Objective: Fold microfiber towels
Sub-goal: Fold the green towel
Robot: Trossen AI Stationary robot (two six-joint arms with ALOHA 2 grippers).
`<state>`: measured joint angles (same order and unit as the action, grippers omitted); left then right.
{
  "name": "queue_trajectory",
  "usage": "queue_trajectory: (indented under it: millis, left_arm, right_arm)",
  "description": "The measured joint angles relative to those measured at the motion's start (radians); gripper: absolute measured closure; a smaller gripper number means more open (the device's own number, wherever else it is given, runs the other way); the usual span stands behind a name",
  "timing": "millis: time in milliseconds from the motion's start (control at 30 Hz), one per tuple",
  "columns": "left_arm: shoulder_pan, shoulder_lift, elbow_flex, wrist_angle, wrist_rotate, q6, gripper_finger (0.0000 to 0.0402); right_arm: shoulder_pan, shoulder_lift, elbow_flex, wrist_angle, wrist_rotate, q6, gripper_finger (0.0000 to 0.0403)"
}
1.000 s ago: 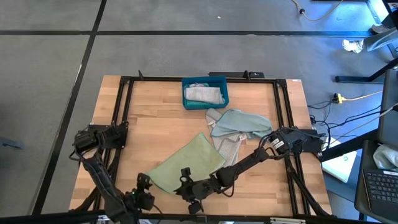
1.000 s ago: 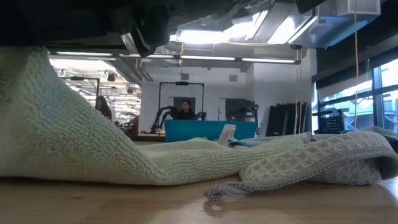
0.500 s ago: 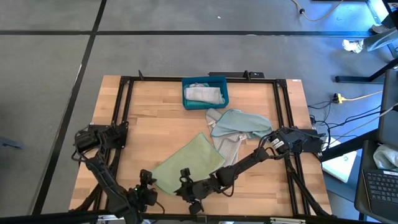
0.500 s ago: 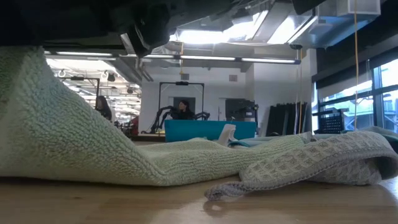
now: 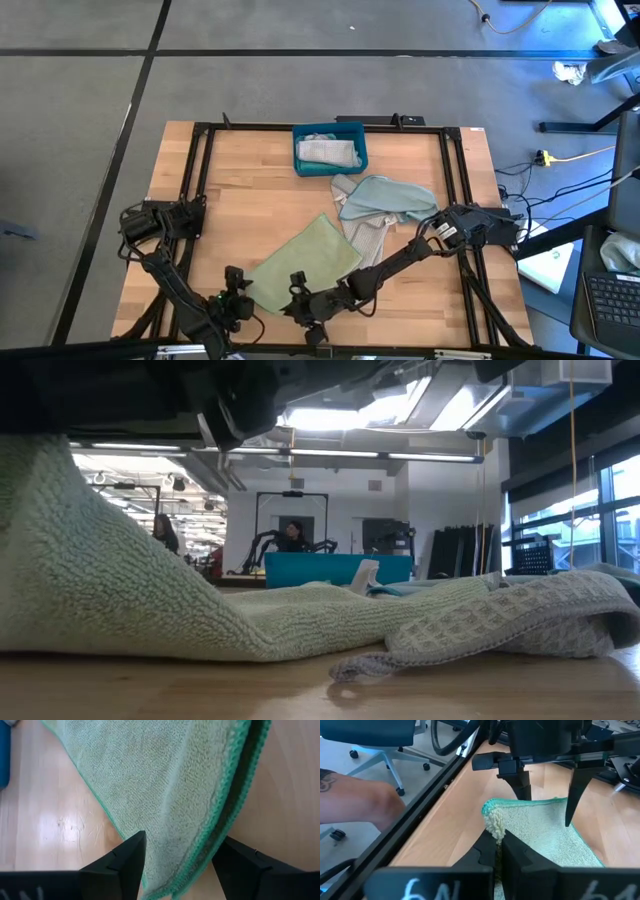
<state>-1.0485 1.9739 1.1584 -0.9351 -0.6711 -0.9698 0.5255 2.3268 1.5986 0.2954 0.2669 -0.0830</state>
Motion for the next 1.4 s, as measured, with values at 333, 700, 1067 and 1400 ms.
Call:
queue_trajectory:
  millis: [333, 700, 1067, 1400]
  left_arm:
    - [-0.006, 0.005, 0.047, -0.075, 0.04, 0.042, 0.0363]
    - [0.063, 0.004, 0.186, -0.45, -0.089, 0.044, 0.0401]
    - [0.263, 0.004, 0.187, -0.427, -0.272, 0.273, 0.0401]
    - [0.477, 0.003, 0.188, -0.202, -0.409, 0.552, 0.0401]
  right_arm:
    - [0.001, -0.05, 0.001, -0.123, 0.088, 0.001, 0.0394]
    - [0.011, -0.082, 0.001, -0.246, 0.136, 0.075, 0.0394]
    - [0.068, -0.204, 0.001, -0.677, 0.396, 0.239, 0.0394]
    - [0.074, -0.219, 0.001, -1.043, 0.474, 0.5, 0.0394]
